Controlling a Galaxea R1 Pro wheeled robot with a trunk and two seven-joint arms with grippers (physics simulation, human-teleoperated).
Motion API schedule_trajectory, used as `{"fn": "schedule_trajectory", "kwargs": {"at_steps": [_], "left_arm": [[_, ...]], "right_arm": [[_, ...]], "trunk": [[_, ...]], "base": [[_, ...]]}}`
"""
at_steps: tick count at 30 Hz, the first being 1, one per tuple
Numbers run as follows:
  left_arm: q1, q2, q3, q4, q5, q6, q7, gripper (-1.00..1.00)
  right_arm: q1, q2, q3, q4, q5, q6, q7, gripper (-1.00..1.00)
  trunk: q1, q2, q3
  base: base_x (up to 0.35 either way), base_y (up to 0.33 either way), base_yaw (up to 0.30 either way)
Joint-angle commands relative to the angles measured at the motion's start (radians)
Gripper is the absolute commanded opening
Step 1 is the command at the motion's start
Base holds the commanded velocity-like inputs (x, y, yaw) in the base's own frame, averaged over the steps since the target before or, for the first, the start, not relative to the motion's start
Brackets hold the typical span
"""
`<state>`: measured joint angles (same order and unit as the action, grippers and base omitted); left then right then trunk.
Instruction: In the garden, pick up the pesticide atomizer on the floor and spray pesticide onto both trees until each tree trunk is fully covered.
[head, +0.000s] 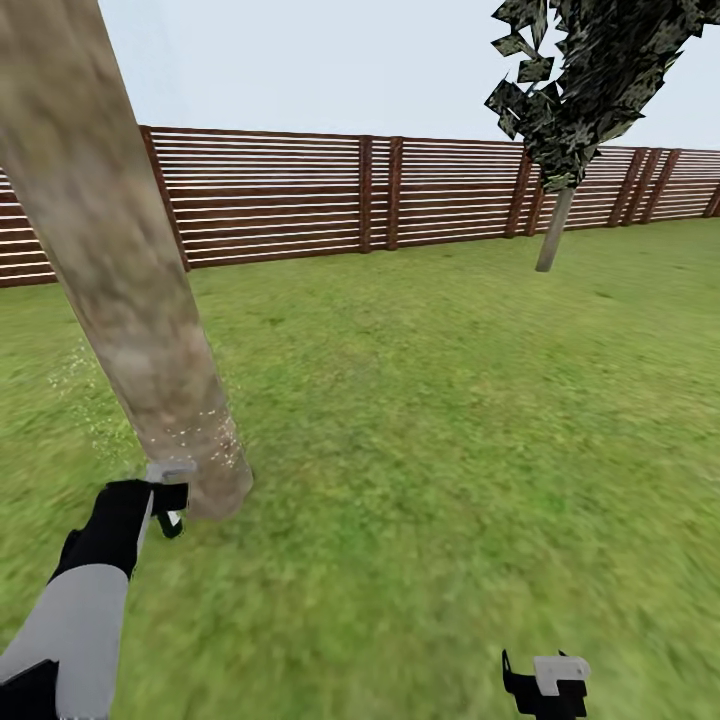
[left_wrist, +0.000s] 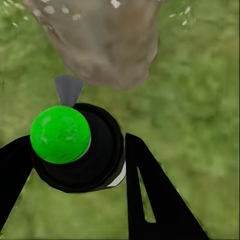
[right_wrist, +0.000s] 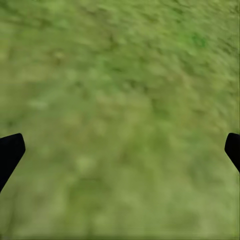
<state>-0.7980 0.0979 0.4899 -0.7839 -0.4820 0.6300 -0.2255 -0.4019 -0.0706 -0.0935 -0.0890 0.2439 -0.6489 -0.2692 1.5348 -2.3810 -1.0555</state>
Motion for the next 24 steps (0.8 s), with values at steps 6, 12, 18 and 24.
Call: {"fn": "schedule_trajectory", "kwargs": {"at_steps": [6, 12, 18, 24], "left_arm": [[-0.025, 0.06, -0.009, -0.016, 0.002, 0.017, -0.007, -1.0], [-0.115, 0.082, -0.01, -0.064, 0.001, 0.121, -0.077, -1.0], [-0.124, 0.103, -0.098, -0.117, 0.0, 0.19, -0.116, -1.0], [-0.124, 0.157, -0.123, -0.214, 0.003, 0.299, -0.123, -1.0]], "right_arm": [[0.0, 0.0, 0.0, 0.0, 0.0, 0.0, 0.0, 1.0], [0.0, 0.0, 0.0, 0.0, 0.0, 0.0, -0.001, 1.0], [0.0, 0.0, 0.0, 0.0, 0.0, 0.0, -0.001, 1.0], [0.0, 0.0, 0.0, 0.0, 0.0, 0.0, -0.001, 1.0]], "trunk": [[0.0, 0.0, 0.0], [0.0, 0.0, 0.0], [0.0, 0.0, 0.0], [0.0, 0.0, 0.0]], "base": [[-0.102, 0.018, 0.0], [-0.003, 0.0, 0.0], [-0.058, 0.013, 0.0], [-0.09, 0.022, 0.0]]}}
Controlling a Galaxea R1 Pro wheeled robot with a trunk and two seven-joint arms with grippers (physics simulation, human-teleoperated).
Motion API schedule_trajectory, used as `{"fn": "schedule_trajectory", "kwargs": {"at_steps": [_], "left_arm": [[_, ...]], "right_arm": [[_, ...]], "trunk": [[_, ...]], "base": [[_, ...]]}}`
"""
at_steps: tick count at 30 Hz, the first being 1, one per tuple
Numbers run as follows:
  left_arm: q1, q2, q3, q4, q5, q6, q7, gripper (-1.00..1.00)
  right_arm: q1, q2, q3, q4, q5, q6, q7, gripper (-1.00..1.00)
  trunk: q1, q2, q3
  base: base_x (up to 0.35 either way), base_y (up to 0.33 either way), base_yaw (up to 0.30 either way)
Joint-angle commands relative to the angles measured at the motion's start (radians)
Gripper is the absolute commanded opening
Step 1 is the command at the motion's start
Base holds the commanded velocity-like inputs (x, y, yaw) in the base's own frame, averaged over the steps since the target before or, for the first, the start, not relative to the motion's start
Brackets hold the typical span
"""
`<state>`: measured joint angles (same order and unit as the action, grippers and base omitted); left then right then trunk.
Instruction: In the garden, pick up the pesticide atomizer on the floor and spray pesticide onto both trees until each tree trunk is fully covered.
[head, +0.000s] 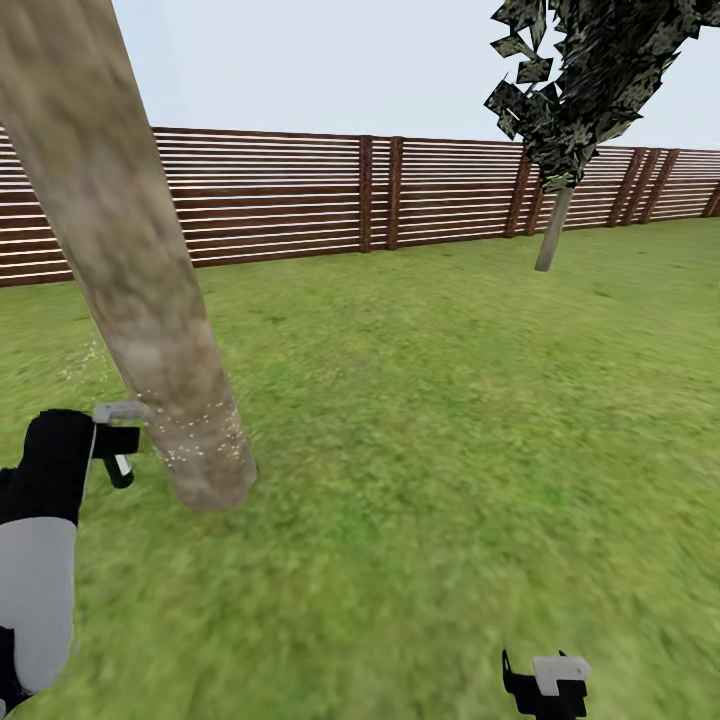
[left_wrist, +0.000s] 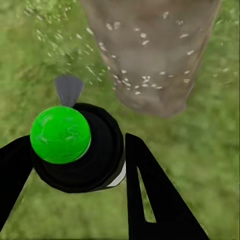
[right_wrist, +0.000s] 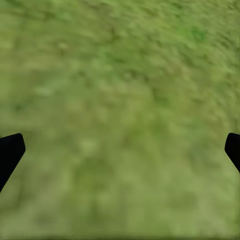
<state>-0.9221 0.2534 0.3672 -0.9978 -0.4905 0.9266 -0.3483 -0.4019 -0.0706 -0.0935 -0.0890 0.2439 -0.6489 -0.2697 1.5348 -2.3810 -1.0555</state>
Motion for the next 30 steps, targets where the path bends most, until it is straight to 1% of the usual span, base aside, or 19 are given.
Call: {"fn": "schedule_trajectory", "kwargs": {"at_steps": [1, 2, 3, 4, 5, 6, 8, 11, 13, 17, 23, 28, 30], "left_arm": [[0.0, 0.013, 0.001, -0.001, 0.011, 0.003, -0.014, -1.0], [0.0, 0.015, -0.001, -0.002, 0.011, 0.004, -0.027, -1.0], [0.0, 0.009, -0.003, -0.008, 0.01, 0.005, -0.04, -1.0], [-0.006, -0.009, -0.005, -0.031, 0.01, 0.022, -0.056, -1.0], [-0.022, -0.031, -0.006, -0.045, 0.01, 0.053, -0.064, -1.0], [-0.039, -0.042, -0.006, -0.052, 0.01, 0.07, -0.077, -1.0], [-0.053, -0.038, -0.006, -0.054, 0.01, 0.08, -0.093, -1.0], [-0.054, 0.003, -0.005, -0.053, 0.01, 0.083, -0.104, -1.0], [-0.048, 0.015, -0.005, -0.054, 0.009, 0.082, -0.104, -1.0], [-0.046, 0.012, -0.005, -0.055, 0.009, 0.083, -0.106, -1.0], [-0.044, 0.013, -0.005, -0.055, 0.009, 0.082, -0.105, -1.0], [-0.043, 0.009, -0.007, -0.055, 0.007, 0.079, -0.104, -1.0], [-0.043, 0.009, -0.007, -0.055, 0.006, 0.078, -0.104, -1.0]], "right_arm": [[0.0, 0.0, 0.0, 0.0, 0.0, 0.0, 0.0, 1.0], [0.0, 0.0, 0.0, 0.0, 0.0, 0.0, 0.001, 1.0], [0.0, 0.0, 0.0, 0.0, 0.0, 0.0, 0.0, 1.0], [0.0, 0.0, 0.0, 0.0, 0.0, 0.0, 0.0, 1.0], [0.0, 0.0, 0.0, 0.0, 0.0, 0.0, 0.0, 1.0], [0.0, 0.0, 0.0, 0.0, 0.0, 0.0, 0.0, 1.0], [0.0, 0.0, 0.0, 0.0, 0.0, 0.0, 0.0, 1.0], [0.0, 0.0, 0.0, 0.0, 0.0, 0.0, 0.0, 1.0], [0.0, 0.0, 0.0, 0.0, 0.0, 0.0, 0.001, 1.0], [0.0, 0.0, 0.0, 0.0, 0.0, 0.0, 0.0, 1.0], [0.0, 0.0, 0.0, 0.0, 0.0, 0.0, 0.0, 1.0], [0.0, 0.0, 0.0, 0.0, 0.0, 0.0, 0.0, 1.0], [0.0, -0.001, 0.0, 0.0, 0.0, 0.0, 0.0, 1.0]], "trunk": [[0.0, 0.0, 0.0], [0.0, 0.0, 0.0], [0.0, 0.0, 0.0], [0.0, 0.0, 0.0], [0.0, 0.0, 0.0], [0.0, 0.0, 0.0], [0.0, 0.0, 0.0], [0.0, 0.0, 0.0], [0.0, 0.0, 0.0], [0.0, 0.0, 0.0], [0.0, 0.0, 0.0], [0.0, 0.0, 0.0], [0.0, 0.0, 0.0]], "base": [[-0.002, 0.0, 0.0], [0.0, 0.0, 0.0], [0.0, 0.0, 0.0], [0.0, 0.0, 0.0], [0.0, 0.0, 0.0], [0.0, 0.0, 0.0], [0.0, 0.0, 0.0], [0.0, 0.0, 0.0], [0.0, -0.014, 0.0], [0.0, -0.231, 0.068], [0.011, -0.271, 0.263], [0.195, -0.225, 0.273], [0.121, -0.244, 0.08]]}}
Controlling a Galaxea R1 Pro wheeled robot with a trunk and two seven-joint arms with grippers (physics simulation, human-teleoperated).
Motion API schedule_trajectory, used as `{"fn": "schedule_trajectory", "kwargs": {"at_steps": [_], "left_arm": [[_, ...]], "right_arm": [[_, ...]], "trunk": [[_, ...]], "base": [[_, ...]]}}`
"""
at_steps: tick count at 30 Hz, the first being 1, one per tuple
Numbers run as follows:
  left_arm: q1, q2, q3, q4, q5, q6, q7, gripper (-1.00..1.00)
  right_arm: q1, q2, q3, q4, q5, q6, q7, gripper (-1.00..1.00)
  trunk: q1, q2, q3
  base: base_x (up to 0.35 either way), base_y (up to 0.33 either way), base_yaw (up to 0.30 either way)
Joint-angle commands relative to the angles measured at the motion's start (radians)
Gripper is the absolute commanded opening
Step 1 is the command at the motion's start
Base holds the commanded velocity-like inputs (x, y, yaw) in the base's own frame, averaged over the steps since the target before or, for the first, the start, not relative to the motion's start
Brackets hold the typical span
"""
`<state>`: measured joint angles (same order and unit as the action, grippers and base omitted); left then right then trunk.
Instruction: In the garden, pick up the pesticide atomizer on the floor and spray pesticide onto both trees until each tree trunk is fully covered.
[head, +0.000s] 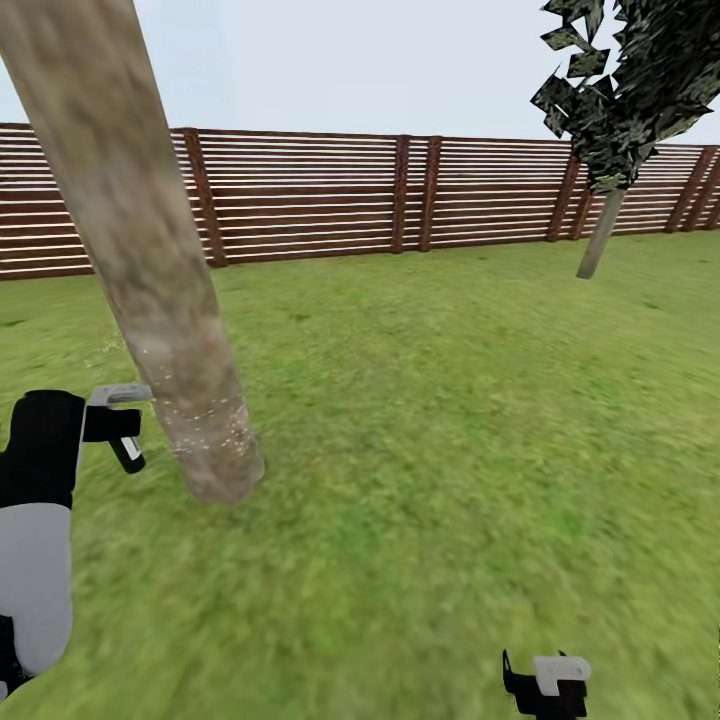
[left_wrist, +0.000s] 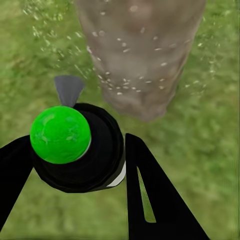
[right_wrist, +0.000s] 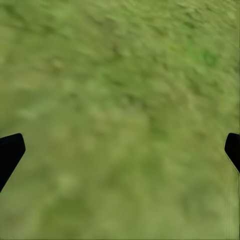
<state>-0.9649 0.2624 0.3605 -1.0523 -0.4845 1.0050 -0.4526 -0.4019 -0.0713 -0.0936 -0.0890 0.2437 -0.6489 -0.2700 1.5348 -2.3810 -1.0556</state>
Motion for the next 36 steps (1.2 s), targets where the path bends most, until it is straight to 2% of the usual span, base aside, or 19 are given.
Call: {"fn": "schedule_trajectory", "kwargs": {"at_steps": [1, 12, 21, 28, 29, 33, 36], "left_arm": [[0.0, 0.0, 0.0, 0.0, -0.001, 0.0, 0.0, -1.0], [0.0, 0.0, 0.0, 0.0, -0.002, 0.0, 0.0, -1.0], [0.001, 0.0, -0.003, 0.001, -0.003, -0.002, 0.002, -1.0], [0.004, 0.004, -0.001, 0.011, -0.007, -0.007, 0.006, -1.0], [0.009, 0.005, 0.001, 0.018, -0.006, -0.008, 0.008, -1.0], [0.086, 0.006, 0.01, 0.048, -0.005, -0.018, 0.01, -1.0], [0.168, 0.001, 0.01, 0.052, 0.002, -0.036, 0.008, -1.0]], "right_arm": [[0.0, 0.0, 0.0, 0.0, 0.0, 0.0, 0.0, 1.0], [0.0, -0.002, 0.0, 0.0, 0.0, 0.0, 0.0, 1.0], [0.0, -0.001, 0.0, 0.0, 0.0, 0.0, 0.0, 1.0], [0.0, -0.002, 0.0, 0.0, 0.0, 0.0, 0.0, 1.0], [0.0, -0.002, 0.0, 0.0, 0.0, 0.0, 0.0, 1.0], [0.0, -0.002, 0.0, 0.0, 0.0, 0.0, 0.0, 1.0], [0.0, -0.002, 0.0, 0.0, 0.0, 0.0, 0.001, 1.0]], "trunk": [[0.0, 0.0, 0.0], [0.0, 0.0, 0.0], [0.0, 0.0, 0.0], [0.0, 0.0, 0.0], [0.0, 0.0, 0.0], [0.0, 0.0, 0.0], [0.0, 0.0, 0.0]], "base": [[0.039, -0.264, 0.024], [0.019, -0.272, 0.002], [0.184, -0.214, 0.0], [-0.184, -0.221, 0.0], [-0.082, -0.092, 0.0], [-0.016, -0.018, 0.0], [0.0, -0.001, 0.0]]}}
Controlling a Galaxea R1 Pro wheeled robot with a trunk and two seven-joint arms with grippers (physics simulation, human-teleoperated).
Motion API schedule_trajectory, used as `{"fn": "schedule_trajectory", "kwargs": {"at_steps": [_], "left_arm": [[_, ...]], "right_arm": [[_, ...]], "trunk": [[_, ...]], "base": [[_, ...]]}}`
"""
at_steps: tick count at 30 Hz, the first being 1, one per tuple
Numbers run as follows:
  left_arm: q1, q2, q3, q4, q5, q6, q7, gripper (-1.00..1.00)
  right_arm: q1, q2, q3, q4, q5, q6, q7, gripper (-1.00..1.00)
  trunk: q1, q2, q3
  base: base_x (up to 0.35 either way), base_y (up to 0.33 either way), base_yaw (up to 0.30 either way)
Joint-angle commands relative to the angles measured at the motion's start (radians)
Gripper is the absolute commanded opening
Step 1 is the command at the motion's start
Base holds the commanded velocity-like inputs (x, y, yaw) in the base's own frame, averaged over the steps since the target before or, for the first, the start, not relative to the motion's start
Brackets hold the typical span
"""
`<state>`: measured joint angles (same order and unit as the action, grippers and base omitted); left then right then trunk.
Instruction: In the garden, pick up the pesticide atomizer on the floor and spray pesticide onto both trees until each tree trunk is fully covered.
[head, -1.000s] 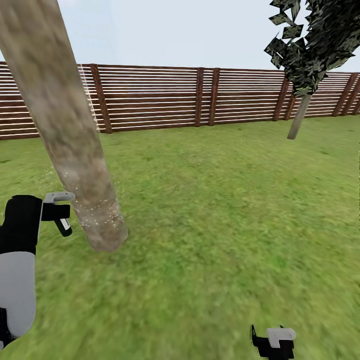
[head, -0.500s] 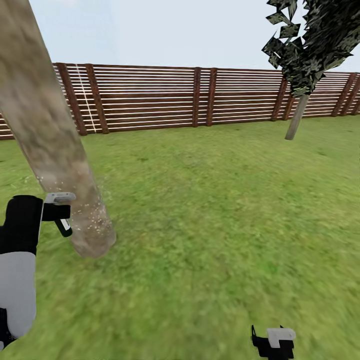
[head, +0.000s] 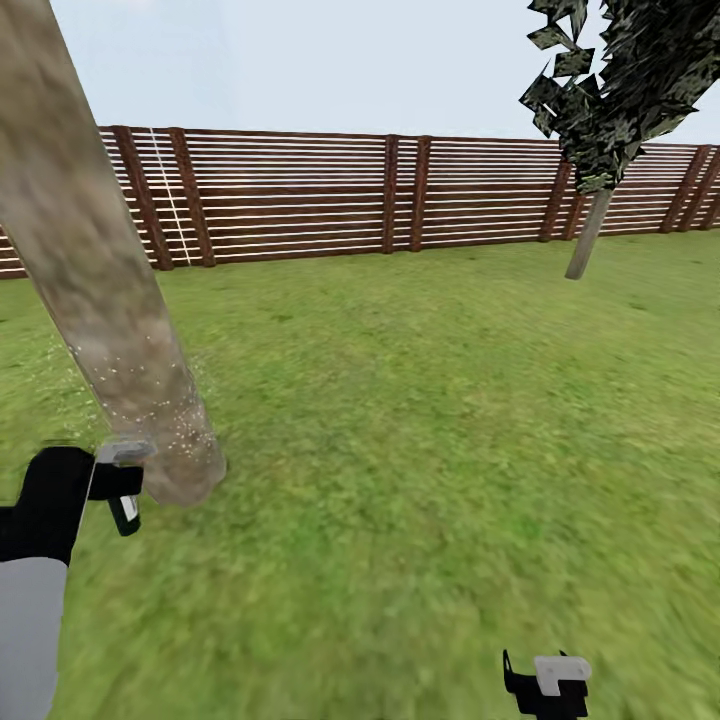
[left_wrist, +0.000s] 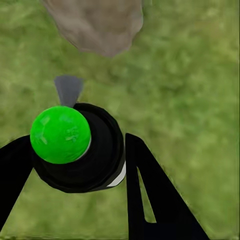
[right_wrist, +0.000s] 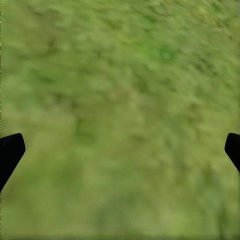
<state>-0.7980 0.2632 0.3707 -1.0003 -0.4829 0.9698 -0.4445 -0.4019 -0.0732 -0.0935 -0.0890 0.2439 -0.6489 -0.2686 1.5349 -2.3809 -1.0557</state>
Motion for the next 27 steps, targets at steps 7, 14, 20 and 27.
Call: {"fn": "schedule_trajectory", "kwargs": {"at_steps": [7, 14, 20, 27], "left_arm": [[0.093, -0.012, 0.003, 0.178, 0.004, -0.238, -0.012, -1.0], [0.095, -0.005, -0.012, 0.58, -0.026, -0.83, -0.157, -1.0], [0.094, 0.016, -0.013, 0.585, -0.182, -1.07, -0.54, -1.0], [0.078, 0.002, -0.012, 0.58, -0.388, -1.097, -0.763, -1.0]], "right_arm": [[0.0, 0.001, 0.001, 0.0, 0.0, 0.0, 0.0, 1.0], [0.0, 0.007, 0.006, -0.014, 0.002, 0.003, 0.007, 1.0], [-0.013, 0.007, 0.019, -0.226, 0.075, 0.143, 0.423, 1.0], [-0.087, 0.006, 0.034, -0.453, 0.152, 0.306, 0.928, 1.0]], "trunk": [[0.0, 0.0, 0.0], [0.0, 0.0, 0.0], [0.0, 0.0, 0.0], [0.0, 0.0, 0.0]], "base": [[0.0, 0.0, 0.0], [-0.124, 0.0, 0.0], [-0.286, 0.0, 0.0], [-0.046, 0.0, 0.0]]}}
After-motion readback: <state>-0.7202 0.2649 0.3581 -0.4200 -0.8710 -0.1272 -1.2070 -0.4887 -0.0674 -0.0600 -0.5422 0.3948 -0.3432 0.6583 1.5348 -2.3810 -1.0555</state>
